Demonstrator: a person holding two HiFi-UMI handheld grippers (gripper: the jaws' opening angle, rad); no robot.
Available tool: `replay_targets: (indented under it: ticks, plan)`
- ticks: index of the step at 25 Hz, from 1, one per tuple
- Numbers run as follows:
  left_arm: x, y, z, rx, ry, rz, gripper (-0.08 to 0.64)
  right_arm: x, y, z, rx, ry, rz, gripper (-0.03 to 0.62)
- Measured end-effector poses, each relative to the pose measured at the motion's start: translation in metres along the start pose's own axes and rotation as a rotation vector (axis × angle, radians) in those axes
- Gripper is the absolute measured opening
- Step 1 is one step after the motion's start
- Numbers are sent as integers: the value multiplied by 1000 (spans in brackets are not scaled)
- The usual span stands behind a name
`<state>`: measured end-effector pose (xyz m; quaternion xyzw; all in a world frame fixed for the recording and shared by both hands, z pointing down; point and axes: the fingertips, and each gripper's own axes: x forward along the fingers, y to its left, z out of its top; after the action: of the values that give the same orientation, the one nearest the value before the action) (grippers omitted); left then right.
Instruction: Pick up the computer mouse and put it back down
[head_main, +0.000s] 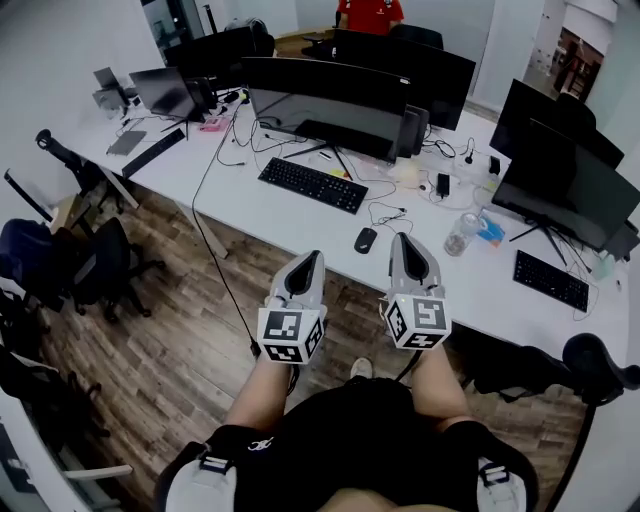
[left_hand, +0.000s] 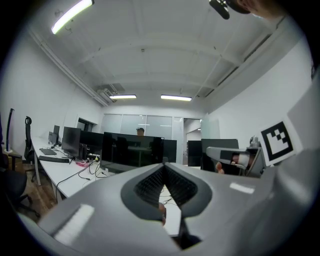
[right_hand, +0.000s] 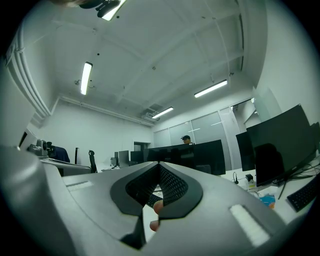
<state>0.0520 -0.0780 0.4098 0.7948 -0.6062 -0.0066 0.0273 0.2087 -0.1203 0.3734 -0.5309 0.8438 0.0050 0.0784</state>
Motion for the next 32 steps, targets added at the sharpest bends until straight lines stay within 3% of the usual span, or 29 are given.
replay_targets:
  ticks: [13, 19, 28, 32]
  plan:
    - [109, 22, -10, -12, 54, -38, 51, 94, -41, -29, 9, 67, -19, -2]
    - [138, 40, -12, 22, 64, -117, 51, 119, -45, -49, 33, 83, -111, -2]
    - [161, 84, -15, 10, 76, -177, 51, 158, -40, -80, 4, 130, -243, 0]
    - [168, 98, -19, 1, 78, -197, 51, 172, -41, -105, -1, 177, -286, 78]
